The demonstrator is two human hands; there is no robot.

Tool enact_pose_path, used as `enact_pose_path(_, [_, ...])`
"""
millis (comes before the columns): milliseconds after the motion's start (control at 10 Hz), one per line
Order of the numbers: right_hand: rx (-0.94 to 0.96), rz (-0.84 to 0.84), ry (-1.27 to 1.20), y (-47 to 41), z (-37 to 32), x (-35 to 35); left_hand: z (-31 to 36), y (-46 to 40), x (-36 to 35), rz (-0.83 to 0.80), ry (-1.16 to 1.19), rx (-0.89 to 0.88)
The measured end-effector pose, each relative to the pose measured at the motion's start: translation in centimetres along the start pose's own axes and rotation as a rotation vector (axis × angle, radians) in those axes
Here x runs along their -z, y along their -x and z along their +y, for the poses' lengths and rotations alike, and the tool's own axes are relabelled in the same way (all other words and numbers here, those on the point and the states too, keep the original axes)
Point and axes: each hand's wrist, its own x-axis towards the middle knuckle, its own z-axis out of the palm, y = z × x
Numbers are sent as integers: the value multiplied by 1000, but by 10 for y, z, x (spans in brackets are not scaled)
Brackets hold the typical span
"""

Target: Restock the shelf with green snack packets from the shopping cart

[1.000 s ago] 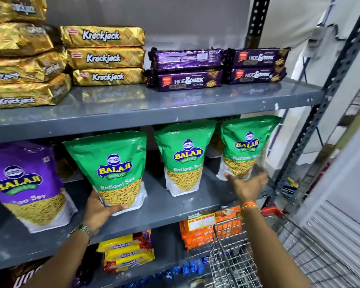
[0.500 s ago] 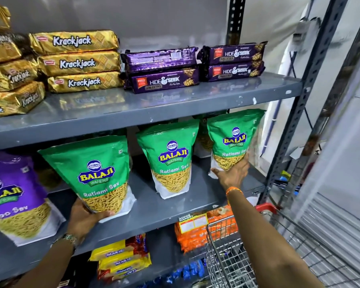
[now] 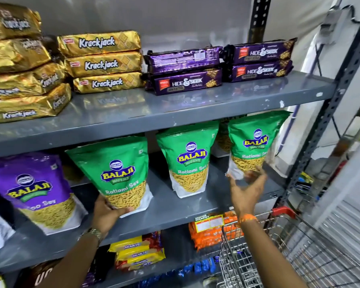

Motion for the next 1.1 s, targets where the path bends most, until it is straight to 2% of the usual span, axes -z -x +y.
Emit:
enact_pose_path(100, [-159, -449, -119, 19, -10, -22, -1, -3, 3, -25, 9, -31])
enact_pose_path(200, [-194, -647, -82, 13, -13, -39, 0, -1, 3, -26, 8, -27])
enact_pose_path(300, [-198, -832, -66, -3, -21, -56, 1, 2, 2, -10, 19, 10])
enact_pose_path(500, [-194, -963, 98, -21, -21, -66, 5, 1, 0, -20, 38, 32])
enact_pose_path(800, [-278, -974, 151, -24, -18, -65, 4, 8, 1, -1, 55, 65])
enact_pose_path(1000, [-353, -900, -23, -16, -33, -41, 44, 52, 0, 187, 7, 60])
enact_pose_path(1100, [-364, -477, -133, 18, -51, -15, 65, 96, -6, 426, -49, -38])
